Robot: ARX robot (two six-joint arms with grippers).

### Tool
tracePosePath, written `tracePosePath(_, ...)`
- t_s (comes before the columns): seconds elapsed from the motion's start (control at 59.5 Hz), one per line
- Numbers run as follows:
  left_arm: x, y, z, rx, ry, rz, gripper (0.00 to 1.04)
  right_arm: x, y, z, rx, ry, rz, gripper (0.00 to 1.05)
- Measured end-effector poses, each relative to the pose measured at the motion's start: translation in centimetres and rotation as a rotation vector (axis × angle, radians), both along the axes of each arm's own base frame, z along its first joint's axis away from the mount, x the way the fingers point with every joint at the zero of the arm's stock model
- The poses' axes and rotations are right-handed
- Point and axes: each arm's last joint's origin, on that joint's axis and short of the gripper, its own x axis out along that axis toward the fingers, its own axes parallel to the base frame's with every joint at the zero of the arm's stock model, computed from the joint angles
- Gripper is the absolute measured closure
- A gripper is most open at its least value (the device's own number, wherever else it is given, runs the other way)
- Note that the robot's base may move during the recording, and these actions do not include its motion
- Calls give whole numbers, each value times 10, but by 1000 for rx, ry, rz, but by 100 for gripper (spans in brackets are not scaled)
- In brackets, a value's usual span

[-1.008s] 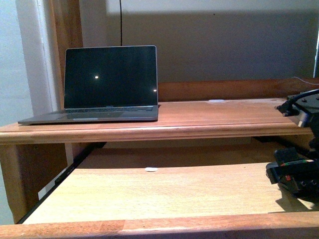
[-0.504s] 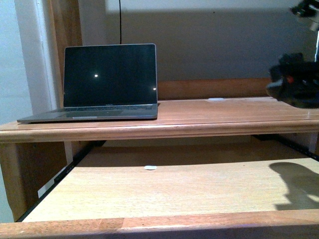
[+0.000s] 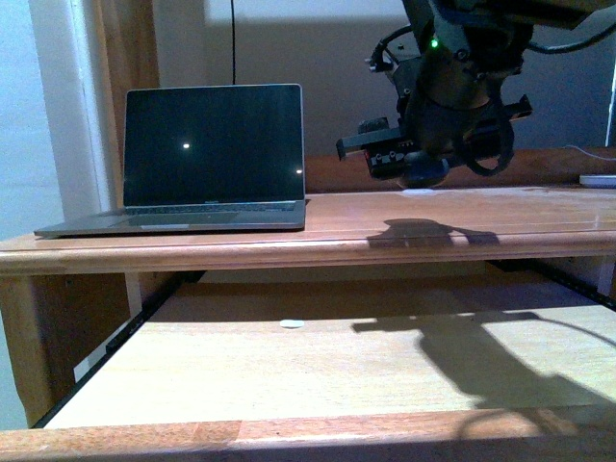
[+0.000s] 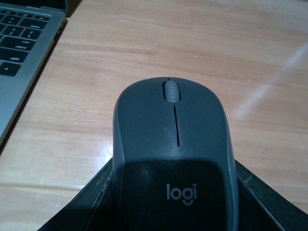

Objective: Place mouse

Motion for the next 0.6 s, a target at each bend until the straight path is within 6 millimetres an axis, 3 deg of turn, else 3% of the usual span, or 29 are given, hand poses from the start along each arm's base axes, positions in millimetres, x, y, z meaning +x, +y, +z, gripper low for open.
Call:
tracePosePath(0.134,0,0,0,0,0,0,8,16,10,-12,-33,11,-24,49)
tracePosePath(0.37,0,0,0,0,0,0,8,26,22,-35,-62,46,-29,49)
tracePosePath(0.605,0,0,0,0,0,0,8,31,37,-38,-60,45,-21,49)
